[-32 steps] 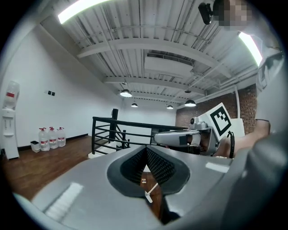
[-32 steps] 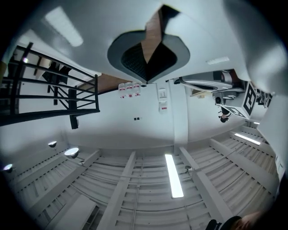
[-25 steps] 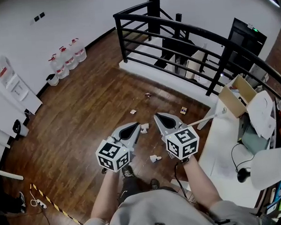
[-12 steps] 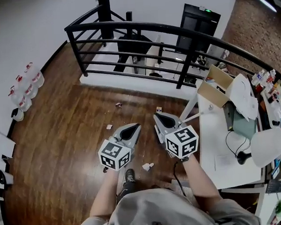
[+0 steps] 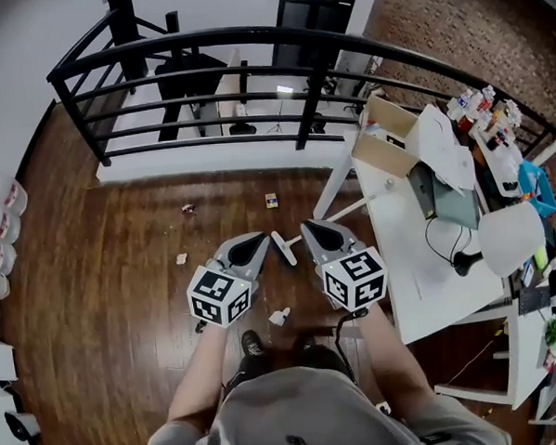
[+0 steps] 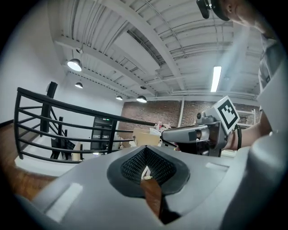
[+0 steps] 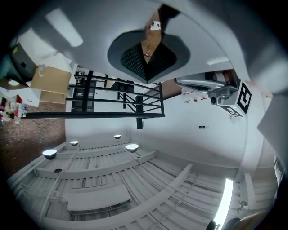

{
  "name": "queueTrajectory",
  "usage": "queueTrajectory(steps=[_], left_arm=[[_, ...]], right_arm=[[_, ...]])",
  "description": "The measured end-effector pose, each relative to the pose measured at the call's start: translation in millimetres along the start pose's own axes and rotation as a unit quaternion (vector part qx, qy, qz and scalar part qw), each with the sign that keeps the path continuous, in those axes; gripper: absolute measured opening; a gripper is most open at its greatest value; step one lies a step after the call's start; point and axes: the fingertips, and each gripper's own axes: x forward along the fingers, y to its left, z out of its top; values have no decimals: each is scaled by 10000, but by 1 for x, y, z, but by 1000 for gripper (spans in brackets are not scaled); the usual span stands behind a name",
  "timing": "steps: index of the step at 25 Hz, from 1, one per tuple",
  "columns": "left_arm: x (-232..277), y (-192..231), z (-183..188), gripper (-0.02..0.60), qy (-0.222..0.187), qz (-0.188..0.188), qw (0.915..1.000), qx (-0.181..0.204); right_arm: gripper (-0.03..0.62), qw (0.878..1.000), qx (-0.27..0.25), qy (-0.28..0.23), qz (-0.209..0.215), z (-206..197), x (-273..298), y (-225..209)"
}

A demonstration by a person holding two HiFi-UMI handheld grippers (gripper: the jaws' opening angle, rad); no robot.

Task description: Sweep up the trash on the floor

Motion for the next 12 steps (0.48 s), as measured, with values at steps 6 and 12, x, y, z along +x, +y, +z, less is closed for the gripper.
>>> queueTrajectory(steps=[6, 12], left_arm=[[52, -12, -8, 5, 154, -320, 9994, -5], [101, -36, -20, 5, 381, -656, 9971, 70]], right_arm=[[0, 9980, 211, 180, -565, -19, -19, -53], [0, 9922, 490, 227, -1119, -36, -38, -119]])
